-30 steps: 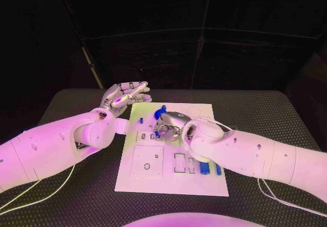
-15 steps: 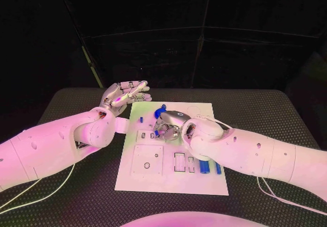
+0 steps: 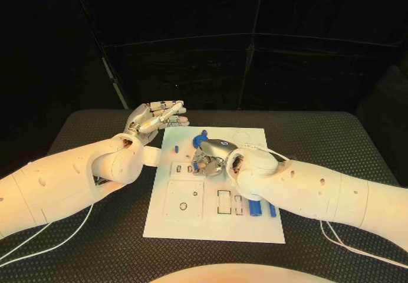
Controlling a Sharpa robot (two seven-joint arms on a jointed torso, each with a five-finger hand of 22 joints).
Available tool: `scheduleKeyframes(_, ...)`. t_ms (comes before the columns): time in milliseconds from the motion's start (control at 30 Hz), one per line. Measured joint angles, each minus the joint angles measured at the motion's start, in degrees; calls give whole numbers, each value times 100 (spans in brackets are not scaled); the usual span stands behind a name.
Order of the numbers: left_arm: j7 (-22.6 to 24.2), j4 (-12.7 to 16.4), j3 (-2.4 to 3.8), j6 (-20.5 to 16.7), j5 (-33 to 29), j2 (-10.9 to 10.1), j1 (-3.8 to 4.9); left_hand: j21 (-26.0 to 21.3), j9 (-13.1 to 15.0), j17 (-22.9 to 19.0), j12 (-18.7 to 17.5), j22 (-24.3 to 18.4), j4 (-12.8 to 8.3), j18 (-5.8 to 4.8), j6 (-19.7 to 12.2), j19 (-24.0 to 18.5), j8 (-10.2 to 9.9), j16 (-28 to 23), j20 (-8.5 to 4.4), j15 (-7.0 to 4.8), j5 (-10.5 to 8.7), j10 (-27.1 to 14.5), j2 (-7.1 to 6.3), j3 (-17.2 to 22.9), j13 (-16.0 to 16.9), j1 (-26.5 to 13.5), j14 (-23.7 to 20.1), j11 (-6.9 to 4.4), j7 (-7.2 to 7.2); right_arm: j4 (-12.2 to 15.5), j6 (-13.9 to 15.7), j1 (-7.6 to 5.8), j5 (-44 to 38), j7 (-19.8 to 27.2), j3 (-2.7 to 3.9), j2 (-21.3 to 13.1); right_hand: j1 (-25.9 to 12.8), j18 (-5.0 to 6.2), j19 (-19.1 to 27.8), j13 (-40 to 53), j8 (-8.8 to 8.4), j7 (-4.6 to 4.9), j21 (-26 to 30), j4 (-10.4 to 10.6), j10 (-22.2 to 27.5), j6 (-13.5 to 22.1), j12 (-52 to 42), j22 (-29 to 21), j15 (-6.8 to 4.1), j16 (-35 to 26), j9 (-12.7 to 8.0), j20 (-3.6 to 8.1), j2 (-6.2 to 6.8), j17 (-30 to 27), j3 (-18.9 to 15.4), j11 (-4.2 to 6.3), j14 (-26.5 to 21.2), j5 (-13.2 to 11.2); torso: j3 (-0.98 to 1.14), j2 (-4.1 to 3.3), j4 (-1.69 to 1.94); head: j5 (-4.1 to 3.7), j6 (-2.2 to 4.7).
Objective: Assemble the parts on the task board
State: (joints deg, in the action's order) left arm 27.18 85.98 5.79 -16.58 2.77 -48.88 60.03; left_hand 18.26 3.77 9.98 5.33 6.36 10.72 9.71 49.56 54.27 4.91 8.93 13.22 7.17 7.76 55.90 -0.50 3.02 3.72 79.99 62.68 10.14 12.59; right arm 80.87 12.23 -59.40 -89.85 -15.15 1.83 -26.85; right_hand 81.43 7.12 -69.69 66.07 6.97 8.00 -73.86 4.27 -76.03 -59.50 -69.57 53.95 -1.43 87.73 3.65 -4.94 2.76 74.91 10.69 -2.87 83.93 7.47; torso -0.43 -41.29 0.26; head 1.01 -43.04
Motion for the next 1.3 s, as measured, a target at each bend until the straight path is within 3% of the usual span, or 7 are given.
scheduleKeyframes(300, -3, -1, 0, 0, 0, -3, 0, 0, 0, 5, 0, 1, 0, 0, 0, 0, 0, 0, 0, 0, 0, 0, 0, 0, 0, 0, 0, 0, 0, 2, 4, 0, -39, -38, -3, 1, -156, 0, 39, -48, -102, 36, 25, 63, 42, 172, 36, -36, 33, -26, 17, -39, 157, 0, -63, -42, 10, 2, 1, 1, 0, -2, -7)
scheduleKeyframes(567, -7, -5, 0, 1, 0, -6, 0, 0, 0, 4, 0, 1, 0, 0, 0, 0, 0, 0, 0, 0, 0, 0, 0, 0, 0, 0, 0, 0, 0, 2, 51, 16, -52, -65, -13, 2, -387, 0, 80, -86, -220, 111, 73, 316, 102, 503, 67, -94, 83, -53, 7, -80, 391, -1, -316, -103, 0, -112, 1, 1, 1, -5, -1)
scheduleKeyframes(800, -9, -6, 0, 1, 0, -7, 0, 0, 0, 4, 0, 1, 1, 0, 0, 0, 0, 0, 0, 0, 0, 0, 0, 1, 0, 0, 0, 0, 0, 4, 186, 32, -48, -82, -28, 3, -418, 0, 100, -121, -253, 154, 96, 540, 156, 665, 76, -126, 124, -53, 29, -101, 422, -1, -539, -156, 0, -112, 1, 1, 1, -5, 0)
scheduleKeyframes(1033, -15, -10, 0, 1, 0, -10, 0, 0, 0, 4, 0, 1, 1, 0, 0, 0, 0, 0, 0, 0, 0, 0, 23, 1, 0, 22, 0, 0, 0, 108, 513, 44, -35, -24, -32, -75, -352, 0, 121, -128, -277, 166, 132, 733, 163, 761, 88, -162, 135, -53, 17, -121, 487, -1, -733, -164, 11, -112, 1, 1, 1, -8, 13)
scheduleKeyframes(1167, -32, -30, 0, 1, 13, -20, 0, 0, 0, 17, 0, -7, 1, 0, 37, 4, 0, 0, 4, -1, 0, 20, 23, 1, 0, 22, 3, 20, 11, 321, 781, 47, 47, 242, -32, -262, -198, 0, 151, -128, -277, 204, 159, 814, 184, 906, 88, -223, 164, -88, 17, -152, 477, -1, -814, -185, 1, -61, 4, 8, 1, 4, 21)
scheduleKeyframes(1300, -75, -83, 0, 2, 72, -26, 0, 24, 21, 95, 62, -5, -31, 0, 265, 204, 6, 8, -57, -84, 0, 325, 23, 0, 22, 22, 274, -87, -41, 540, 958, 36, 350, 743, -29, -553, -88, 0, 295, -146, -214, 211, 298, 874, 217, 912, 88, -451, 164, -140, 30, -187, 413, -1, -874, -199, 1, 181, 3, 22, 1, 20, 53)
